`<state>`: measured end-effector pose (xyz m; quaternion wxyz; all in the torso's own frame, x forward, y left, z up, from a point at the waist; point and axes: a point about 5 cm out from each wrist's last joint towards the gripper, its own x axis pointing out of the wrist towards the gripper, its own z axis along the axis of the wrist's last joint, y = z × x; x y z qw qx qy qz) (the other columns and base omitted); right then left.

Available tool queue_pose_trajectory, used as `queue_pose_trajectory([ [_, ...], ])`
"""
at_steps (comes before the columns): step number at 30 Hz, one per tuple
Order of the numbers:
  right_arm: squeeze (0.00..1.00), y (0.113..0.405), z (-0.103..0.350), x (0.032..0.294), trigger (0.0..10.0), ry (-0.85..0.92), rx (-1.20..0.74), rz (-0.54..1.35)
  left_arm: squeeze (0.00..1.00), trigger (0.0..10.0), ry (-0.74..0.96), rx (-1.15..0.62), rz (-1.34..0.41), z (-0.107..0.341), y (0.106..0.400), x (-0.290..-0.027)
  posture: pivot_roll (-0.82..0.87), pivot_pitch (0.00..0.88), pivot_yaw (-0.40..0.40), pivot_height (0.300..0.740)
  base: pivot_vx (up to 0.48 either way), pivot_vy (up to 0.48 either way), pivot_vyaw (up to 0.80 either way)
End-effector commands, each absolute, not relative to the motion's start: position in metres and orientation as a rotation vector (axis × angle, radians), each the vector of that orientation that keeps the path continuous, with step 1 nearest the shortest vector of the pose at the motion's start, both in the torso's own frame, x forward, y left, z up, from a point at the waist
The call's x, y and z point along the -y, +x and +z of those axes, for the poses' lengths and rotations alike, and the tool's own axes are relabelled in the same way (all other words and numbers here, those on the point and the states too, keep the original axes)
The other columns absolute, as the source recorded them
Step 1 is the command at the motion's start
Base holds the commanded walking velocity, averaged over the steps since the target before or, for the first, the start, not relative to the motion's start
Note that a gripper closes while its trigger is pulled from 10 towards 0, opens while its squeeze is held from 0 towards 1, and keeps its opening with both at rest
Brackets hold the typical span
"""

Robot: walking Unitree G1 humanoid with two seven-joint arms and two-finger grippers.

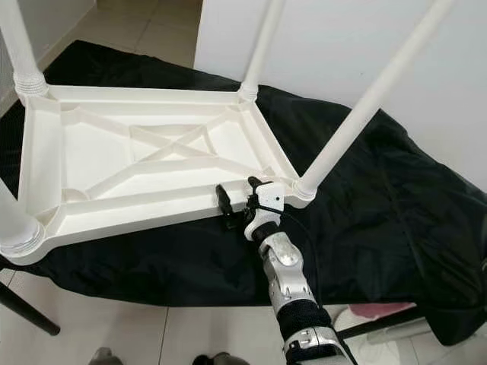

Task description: Building children table

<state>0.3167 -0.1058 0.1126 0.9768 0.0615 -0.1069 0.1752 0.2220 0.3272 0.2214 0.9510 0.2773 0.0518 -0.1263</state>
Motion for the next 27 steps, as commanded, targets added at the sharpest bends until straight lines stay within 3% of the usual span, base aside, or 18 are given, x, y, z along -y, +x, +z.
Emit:
queue_pose_trajectory([
  [1, 0.0, 0.314, 0.11, 0.12, 10.0, 0.095, 0.217, 0.275, 0.0, 10.0, 0.54, -0.038, -0.033, 0.218, 0.232, -0.33, 0.2, 0.056, -0.192, 0.74, 0.0, 0.0, 0.0],
  [8, 0.0, 0.31, 0.107, 0.135, 10.0, 0.057, 0.21, 0.184, 0.0, 10.0, 0.47, 0.062, 0.008, 0.22, 0.264, -0.32, 0.17, 0.047, -0.193, 0.74, 0.0, 0.0, 0.0],
  [18, 0.0, 0.297, 0.106, 0.155, 10.0, 0.057, 0.203, 0.047, 0.0, 10.0, 0.306, 0.142, -0.08, 0.218, 0.302, -0.29, 0.13, 0.043, -0.176, 0.74, 0.0, 0.0, 0.0],
  [27, 0.0, 0.29, 0.092, 0.16, 10.0, 0.088, 0.12, -0.031, 0.0, 10.0, 0.309, 0.14, -0.27, 0.201, 0.3, -0.251, 0.1, 0.043, -0.154, 0.74, 0.0, 0.0, 0.0],
])
